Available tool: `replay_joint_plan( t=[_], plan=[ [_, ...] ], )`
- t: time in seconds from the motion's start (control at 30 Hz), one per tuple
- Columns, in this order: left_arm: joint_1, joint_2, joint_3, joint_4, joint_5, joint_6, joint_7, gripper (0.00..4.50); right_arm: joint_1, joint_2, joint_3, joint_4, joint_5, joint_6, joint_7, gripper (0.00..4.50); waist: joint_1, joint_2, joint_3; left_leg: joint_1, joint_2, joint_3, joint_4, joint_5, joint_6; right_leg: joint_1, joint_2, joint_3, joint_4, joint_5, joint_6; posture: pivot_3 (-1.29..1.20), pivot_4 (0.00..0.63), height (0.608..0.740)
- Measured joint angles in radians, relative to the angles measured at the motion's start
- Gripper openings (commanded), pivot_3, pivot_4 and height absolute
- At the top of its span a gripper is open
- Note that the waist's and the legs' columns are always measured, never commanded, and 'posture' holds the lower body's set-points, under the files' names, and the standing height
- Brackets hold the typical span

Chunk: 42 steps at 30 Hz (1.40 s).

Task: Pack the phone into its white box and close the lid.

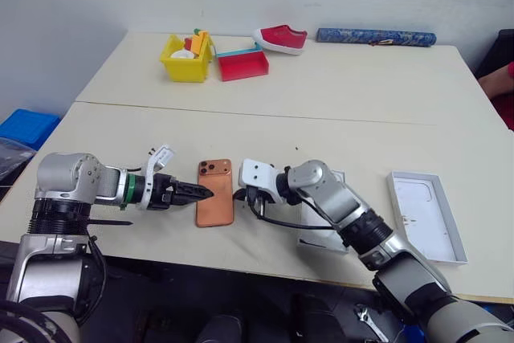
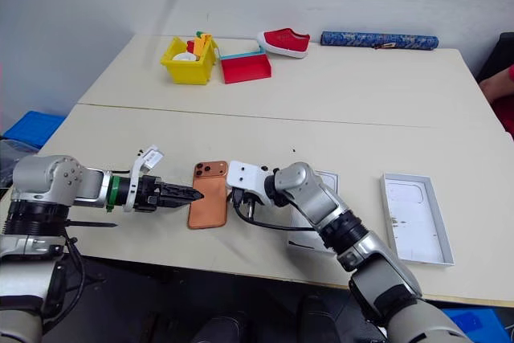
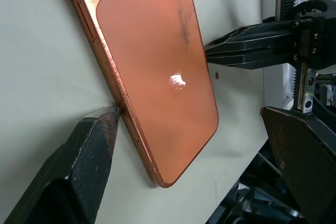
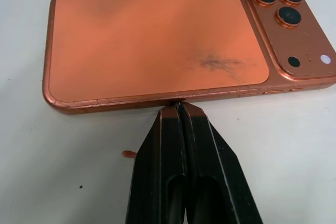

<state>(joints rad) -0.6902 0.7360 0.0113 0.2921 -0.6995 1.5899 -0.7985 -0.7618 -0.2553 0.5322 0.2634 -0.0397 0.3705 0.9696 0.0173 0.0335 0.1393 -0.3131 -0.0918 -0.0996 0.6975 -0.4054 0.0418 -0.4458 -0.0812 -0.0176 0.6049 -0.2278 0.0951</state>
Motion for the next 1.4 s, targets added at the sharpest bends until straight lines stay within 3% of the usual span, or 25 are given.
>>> replay_joint_plan(
  t=[0.33, 0.5, 0.63, 0.93, 1.1, 1.23, 1.4],
  plan=[
    [0.024, 0.152, -0.069, -0.022, -0.175, -0.006, 0.091, 4.5, 0.0, 0.036, -0.004, 0.01, -0.002, -0.022, 0.0, 0.02, -0.042, -0.003, 0.0, 0.0, 0.001, -0.003, -0.006, -0.001, -0.002, -0.005, 0.001, 0.0, -0.001, 0.0, 0.0, 0.0, 0.15, 0.74],
    [0.055, 0.247, -0.089, -0.051, -0.212, 0.004, 0.095, 4.5, 0.001, 0.038, -0.004, 0.023, -0.011, -0.044, 0.001, 0.02, -0.065, -0.008, -0.002, 0.0, -0.001, -0.004, -0.011, -0.002, -0.005, -0.017, 0.001, 0.0, -0.001, 0.0, 0.0, 0.0, 0.15, 0.74],
    [0.096, 0.296, -0.089, -0.076, -0.231, 0.003, 0.103, 4.5, 0.002, 0.037, -0.004, 0.033, -0.017, -0.064, 0.004, 0.02, -0.078, -0.009, -0.002, 0.013, -0.002, -0.008, -0.016, -0.006, -0.012, -0.017, 0.005, -0.001, -0.007, -0.002, -0.004, 0.0, 0.15, 0.74],
    [0.166, 0.291, -0.026, -0.13, -0.299, -0.007, 0.184, 4.5, 0.005, 0.04, -0.004, 0.033, -0.019, -0.078, 0.021, 0.02, -0.074, -0.009, -0.002, 0.015, -0.003, -0.011, -0.017, -0.007, -0.013, -0.018, 0.008, 0.001, -0.008, -0.002, -0.004, 0.0, 0.15, 0.74],
    [0.169, 0.293, 0.019, -0.048, -0.293, 0.004, 0.141, 4.5, 0.007, 0.043, -0.004, 0.033, -0.019, -0.086, 0.034, 0.02, -0.077, -0.009, -0.002, 0.015, -0.002, -0.011, -0.017, -0.007, -0.013, -0.019, 0.01, 0.001, -0.008, -0.002, -0.004, 0.0, 0.15, 0.74],
    [0.174, 0.343, 0.03, 0.032, -0.259, 0.007, 0.089, 4.5, 0.007, 0.051, -0.004, 0.035, -0.019, -0.091, 0.046, 0.02, -0.084, -0.01, -0.001, 0.015, -0.002, -0.011, -0.017, -0.008, -0.014, -0.021, 0.011, 0.0, -0.008, -0.003, -0.005, 0.0, 0.15, 0.74],
    [0.264, 0.412, 0.069, 0.004, -0.24, 0.015, 0.046, 4.5, 0.002, 0.068, -0.002, 0.064, -0.021, -0.122, 0.056, 0.02, -0.084, -0.011, -0.001, 0.014, -0.002, -0.012, -0.017, -0.008, -0.014, -0.022, 0.01, 0.0, -0.006, -0.003, -0.006, 0.0, 0.15, 0.74]
  ],
)
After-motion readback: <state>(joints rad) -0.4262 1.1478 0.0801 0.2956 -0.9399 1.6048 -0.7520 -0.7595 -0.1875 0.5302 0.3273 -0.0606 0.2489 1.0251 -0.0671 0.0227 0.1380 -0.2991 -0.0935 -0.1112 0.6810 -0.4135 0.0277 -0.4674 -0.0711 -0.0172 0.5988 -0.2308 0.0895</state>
